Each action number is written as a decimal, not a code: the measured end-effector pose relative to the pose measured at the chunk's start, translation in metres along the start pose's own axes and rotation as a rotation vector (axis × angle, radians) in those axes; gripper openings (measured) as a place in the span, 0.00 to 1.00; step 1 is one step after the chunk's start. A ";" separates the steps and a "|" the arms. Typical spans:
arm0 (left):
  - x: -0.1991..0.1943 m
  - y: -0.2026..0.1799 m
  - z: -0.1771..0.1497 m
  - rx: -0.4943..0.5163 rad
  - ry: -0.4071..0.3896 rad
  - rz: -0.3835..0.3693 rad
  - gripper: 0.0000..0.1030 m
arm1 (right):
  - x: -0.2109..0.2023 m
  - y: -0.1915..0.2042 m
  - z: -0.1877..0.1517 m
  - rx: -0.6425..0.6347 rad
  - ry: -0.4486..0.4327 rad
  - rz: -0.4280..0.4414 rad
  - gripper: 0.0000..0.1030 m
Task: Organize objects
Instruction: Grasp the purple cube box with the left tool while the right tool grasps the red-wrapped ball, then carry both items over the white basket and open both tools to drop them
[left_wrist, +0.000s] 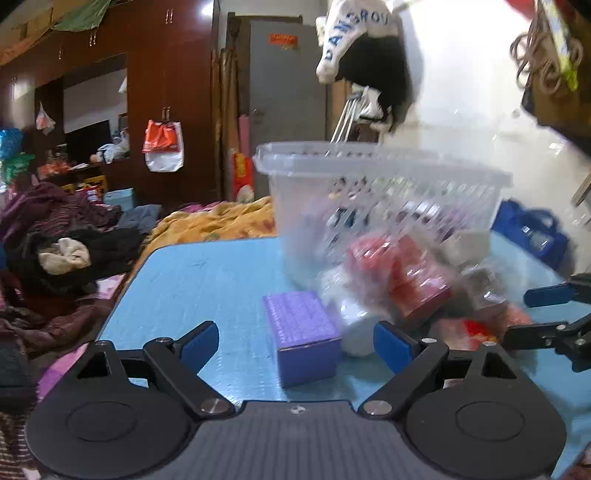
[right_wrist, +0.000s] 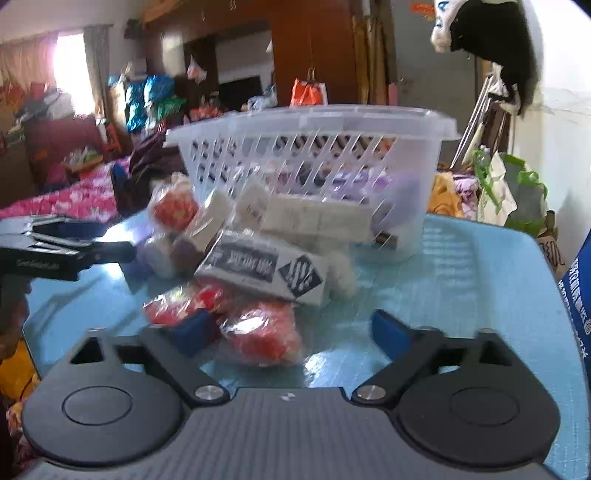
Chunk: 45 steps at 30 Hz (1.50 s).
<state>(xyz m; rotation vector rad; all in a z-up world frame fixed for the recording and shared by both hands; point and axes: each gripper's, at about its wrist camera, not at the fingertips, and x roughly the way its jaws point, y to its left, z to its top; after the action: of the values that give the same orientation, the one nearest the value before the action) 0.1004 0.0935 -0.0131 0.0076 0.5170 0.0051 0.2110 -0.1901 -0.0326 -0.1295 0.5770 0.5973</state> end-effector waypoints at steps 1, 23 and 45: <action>0.002 0.000 -0.001 0.010 0.007 0.014 0.90 | 0.001 0.001 0.001 -0.005 0.000 0.006 0.78; 0.005 -0.016 -0.007 0.054 0.016 0.083 0.43 | -0.024 0.002 -0.012 -0.004 -0.147 0.050 0.51; -0.025 -0.018 -0.018 0.028 -0.274 0.076 0.43 | -0.044 0.004 -0.020 -0.006 -0.338 -0.036 0.51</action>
<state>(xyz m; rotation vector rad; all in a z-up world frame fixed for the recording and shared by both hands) 0.0699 0.0753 -0.0166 0.0544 0.2421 0.0705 0.1694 -0.2137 -0.0252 -0.0429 0.2447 0.5706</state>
